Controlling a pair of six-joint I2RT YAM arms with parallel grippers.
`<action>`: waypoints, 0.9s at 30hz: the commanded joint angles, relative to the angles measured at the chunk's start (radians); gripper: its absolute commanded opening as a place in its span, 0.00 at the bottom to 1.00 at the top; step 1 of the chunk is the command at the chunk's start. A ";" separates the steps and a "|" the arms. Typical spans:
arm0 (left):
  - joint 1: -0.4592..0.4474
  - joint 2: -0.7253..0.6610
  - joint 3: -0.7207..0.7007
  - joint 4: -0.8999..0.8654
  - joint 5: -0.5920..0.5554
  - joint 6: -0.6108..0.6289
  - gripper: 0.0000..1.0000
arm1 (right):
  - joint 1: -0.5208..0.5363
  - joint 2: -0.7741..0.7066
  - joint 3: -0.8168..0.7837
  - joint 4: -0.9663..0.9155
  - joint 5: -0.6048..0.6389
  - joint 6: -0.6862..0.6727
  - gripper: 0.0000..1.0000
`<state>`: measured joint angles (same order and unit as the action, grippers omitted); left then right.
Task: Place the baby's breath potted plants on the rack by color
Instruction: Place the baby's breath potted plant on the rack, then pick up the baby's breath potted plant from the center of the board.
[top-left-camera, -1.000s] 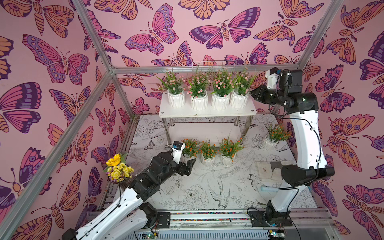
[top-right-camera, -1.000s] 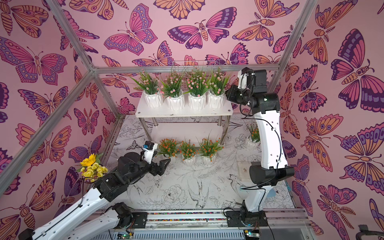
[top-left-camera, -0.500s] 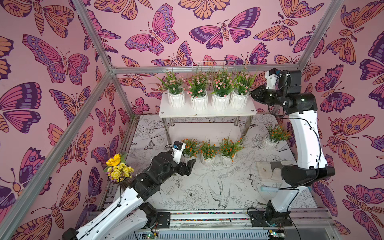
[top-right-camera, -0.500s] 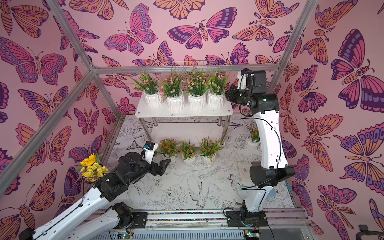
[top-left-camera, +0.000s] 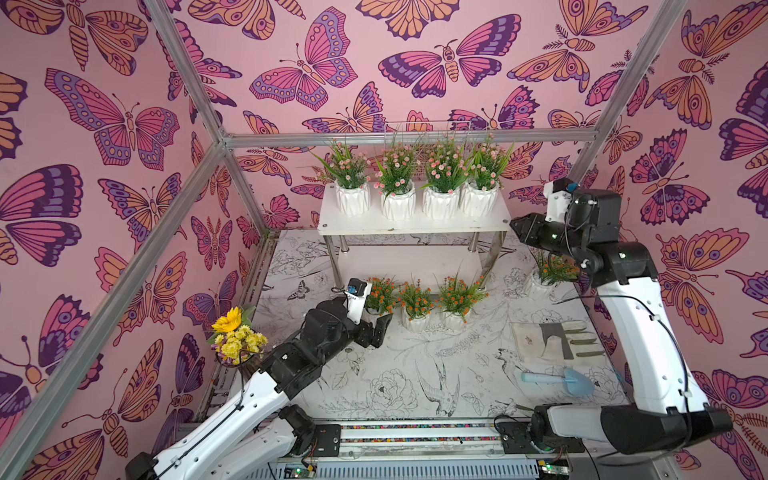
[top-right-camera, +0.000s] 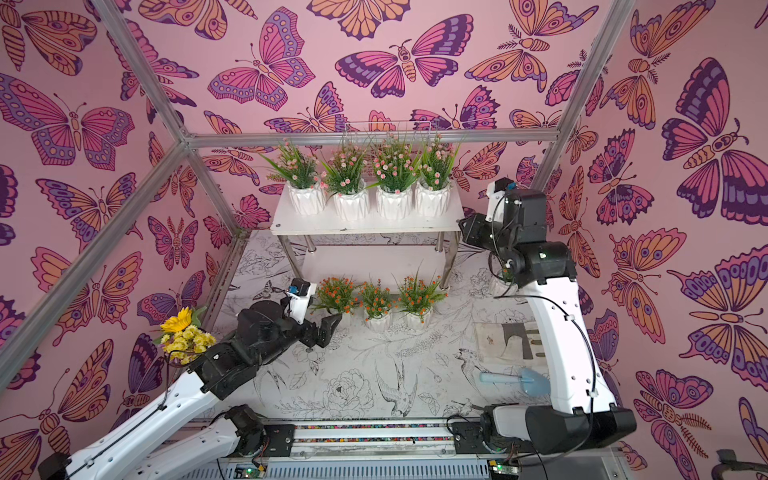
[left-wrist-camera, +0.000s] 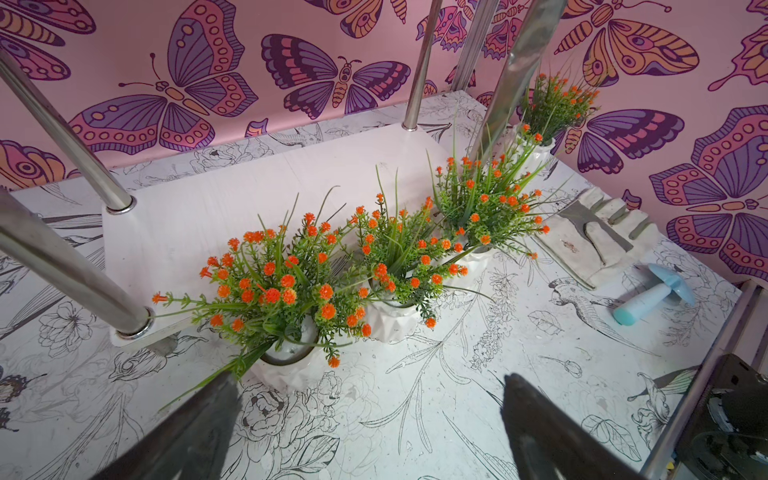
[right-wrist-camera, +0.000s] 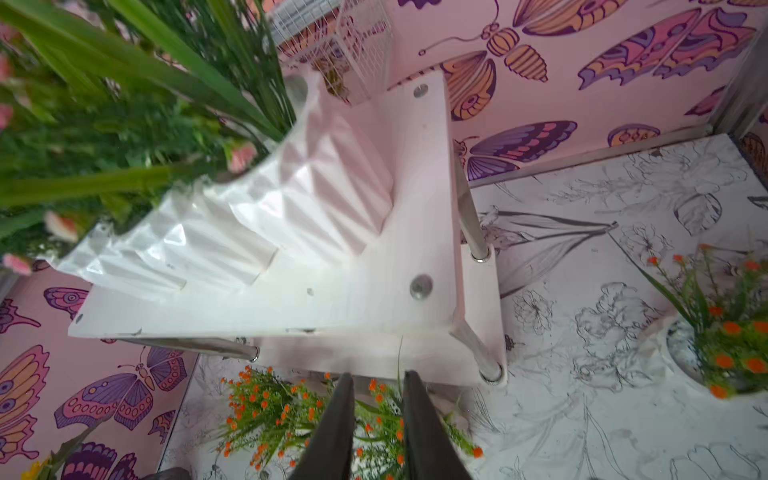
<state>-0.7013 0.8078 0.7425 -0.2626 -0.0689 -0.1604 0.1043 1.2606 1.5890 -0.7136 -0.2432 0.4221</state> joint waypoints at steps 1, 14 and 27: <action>0.000 0.008 0.025 -0.007 -0.032 0.020 1.00 | -0.007 -0.102 -0.160 0.083 0.048 0.017 0.24; 0.001 0.019 -0.020 0.039 -0.031 -0.010 1.00 | 0.006 -0.424 -0.881 0.246 0.071 0.154 0.23; 0.000 0.066 -0.021 0.053 -0.011 -0.025 1.00 | 0.085 -0.219 -0.996 0.445 0.025 0.166 0.27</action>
<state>-0.7013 0.8738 0.7387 -0.2310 -0.0822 -0.1745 0.1669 1.0058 0.5713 -0.3458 -0.2066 0.5800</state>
